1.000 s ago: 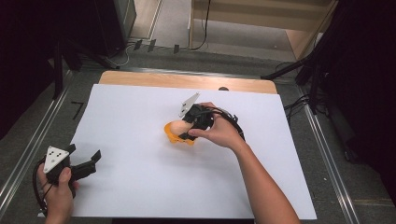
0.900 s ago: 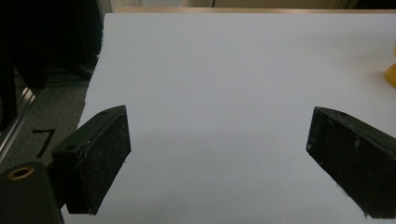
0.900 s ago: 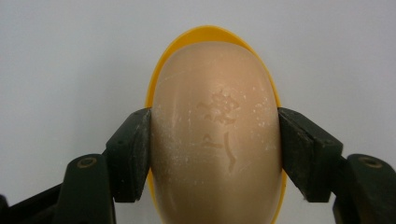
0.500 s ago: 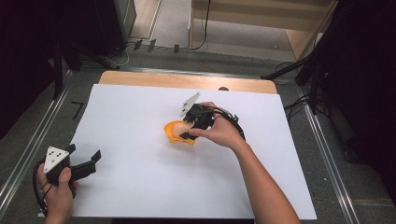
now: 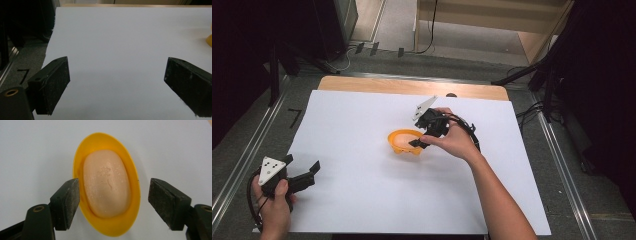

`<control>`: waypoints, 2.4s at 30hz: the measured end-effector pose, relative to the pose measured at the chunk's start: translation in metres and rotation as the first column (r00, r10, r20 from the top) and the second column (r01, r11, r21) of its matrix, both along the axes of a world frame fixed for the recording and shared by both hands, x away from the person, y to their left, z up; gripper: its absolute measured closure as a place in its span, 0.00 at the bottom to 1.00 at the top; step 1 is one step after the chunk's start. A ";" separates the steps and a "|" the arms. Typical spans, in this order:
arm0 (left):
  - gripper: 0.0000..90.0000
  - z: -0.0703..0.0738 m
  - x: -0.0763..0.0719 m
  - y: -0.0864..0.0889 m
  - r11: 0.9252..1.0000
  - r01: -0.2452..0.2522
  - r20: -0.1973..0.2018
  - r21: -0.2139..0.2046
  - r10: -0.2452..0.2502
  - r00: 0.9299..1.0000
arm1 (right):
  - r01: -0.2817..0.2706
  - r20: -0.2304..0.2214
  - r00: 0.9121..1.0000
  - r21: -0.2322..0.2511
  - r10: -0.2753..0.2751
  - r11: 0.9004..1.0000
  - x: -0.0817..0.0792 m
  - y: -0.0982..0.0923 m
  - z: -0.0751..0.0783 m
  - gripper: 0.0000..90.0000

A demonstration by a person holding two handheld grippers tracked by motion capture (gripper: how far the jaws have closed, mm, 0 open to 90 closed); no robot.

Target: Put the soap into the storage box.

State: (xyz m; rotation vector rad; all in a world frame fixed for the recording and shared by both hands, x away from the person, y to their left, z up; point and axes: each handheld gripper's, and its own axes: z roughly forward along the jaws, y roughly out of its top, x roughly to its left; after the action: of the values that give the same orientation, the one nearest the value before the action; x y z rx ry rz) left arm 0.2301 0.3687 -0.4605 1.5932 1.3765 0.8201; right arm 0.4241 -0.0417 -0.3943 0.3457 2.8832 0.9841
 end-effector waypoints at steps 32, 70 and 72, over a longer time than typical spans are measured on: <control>0.08 0.000 0.000 0.000 1.000 0.001 -0.002 0.008 -0.001 1.000 | 0.280 0.000 0.960 0.064 -0.281 0.958 -0.021 -0.063 -0.003 0.00; 0.08 0.000 0.000 -0.001 1.000 -0.001 -0.001 0.010 0.001 1.000 | 0.415 -0.009 0.908 0.141 -0.419 0.899 -0.050 -0.125 -0.023 0.00; 0.08 0.000 0.000 -0.001 1.000 -0.001 -0.001 0.010 0.001 1.000 | 0.420 -0.013 0.906 0.144 -0.423 0.896 -0.051 -0.128 -0.024 0.00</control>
State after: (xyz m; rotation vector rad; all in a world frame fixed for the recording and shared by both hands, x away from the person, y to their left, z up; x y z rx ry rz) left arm 0.2300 0.3681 -0.4605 1.6007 1.3760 0.8285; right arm 0.3733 -0.1693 -0.4180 0.9212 2.5530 1.0968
